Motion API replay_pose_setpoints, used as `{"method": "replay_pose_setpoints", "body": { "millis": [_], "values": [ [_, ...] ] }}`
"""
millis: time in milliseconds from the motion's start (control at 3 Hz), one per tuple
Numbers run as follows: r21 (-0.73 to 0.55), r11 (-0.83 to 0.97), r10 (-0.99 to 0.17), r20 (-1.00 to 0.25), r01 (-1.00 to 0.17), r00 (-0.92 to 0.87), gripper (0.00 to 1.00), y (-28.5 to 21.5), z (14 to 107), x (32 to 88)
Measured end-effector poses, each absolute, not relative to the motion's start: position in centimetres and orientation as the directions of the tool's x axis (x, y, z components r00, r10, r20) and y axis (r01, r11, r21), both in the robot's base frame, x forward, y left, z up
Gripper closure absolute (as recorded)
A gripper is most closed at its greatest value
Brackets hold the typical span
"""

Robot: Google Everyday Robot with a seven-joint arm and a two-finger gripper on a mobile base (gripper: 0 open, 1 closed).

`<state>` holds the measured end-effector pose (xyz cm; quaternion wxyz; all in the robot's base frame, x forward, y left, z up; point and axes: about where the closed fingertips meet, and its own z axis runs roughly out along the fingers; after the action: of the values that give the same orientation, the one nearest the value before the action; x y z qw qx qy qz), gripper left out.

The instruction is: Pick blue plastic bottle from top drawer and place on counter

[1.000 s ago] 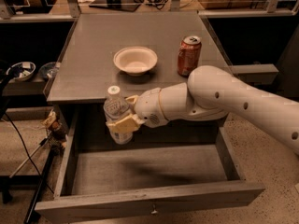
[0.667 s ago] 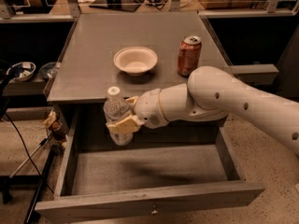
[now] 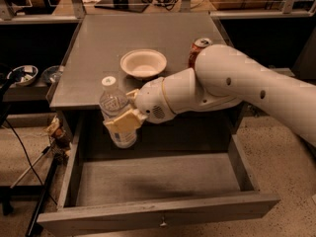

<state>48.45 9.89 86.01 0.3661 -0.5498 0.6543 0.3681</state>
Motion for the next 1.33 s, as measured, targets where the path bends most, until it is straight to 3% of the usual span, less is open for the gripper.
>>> {"method": "replay_pose_setpoints", "body": {
  "millis": [1333],
  "values": [
    [-0.013,0.055,-0.475,-0.88,-0.998,-0.015,1.0,11.6,94.0,50.9]
  ]
}}
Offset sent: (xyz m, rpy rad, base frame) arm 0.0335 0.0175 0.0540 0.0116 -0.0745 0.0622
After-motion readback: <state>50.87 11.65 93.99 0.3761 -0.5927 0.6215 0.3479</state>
